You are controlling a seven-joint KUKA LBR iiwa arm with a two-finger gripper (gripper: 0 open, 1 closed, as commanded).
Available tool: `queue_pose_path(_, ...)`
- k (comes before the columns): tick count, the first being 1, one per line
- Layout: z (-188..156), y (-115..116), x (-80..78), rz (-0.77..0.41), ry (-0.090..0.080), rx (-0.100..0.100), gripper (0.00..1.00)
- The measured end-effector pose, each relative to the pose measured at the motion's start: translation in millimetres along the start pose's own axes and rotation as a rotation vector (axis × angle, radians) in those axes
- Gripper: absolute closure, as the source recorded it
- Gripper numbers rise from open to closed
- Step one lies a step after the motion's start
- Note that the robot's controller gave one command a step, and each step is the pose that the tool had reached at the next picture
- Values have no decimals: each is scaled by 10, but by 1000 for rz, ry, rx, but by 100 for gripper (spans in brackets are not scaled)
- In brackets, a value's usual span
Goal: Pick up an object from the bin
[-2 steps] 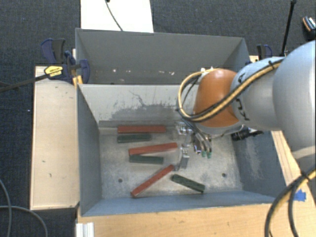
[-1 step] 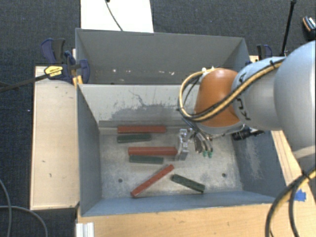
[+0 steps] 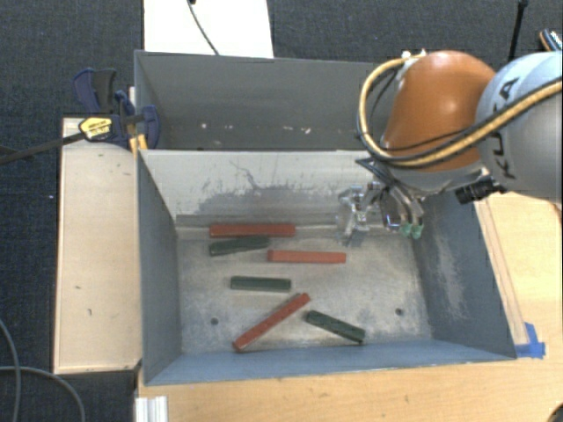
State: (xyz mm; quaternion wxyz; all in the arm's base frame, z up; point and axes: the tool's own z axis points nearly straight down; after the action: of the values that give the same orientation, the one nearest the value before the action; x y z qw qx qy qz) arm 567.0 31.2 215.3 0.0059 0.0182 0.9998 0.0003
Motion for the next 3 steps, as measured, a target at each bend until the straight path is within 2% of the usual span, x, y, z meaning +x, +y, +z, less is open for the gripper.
queue_pose_path(1,49,0,19,-2,9,1,0)
queue_pose_path(2,49,0,19,-4,9,1,100)
queue_pose_path(3,49,0,19,-6,9,1,0)
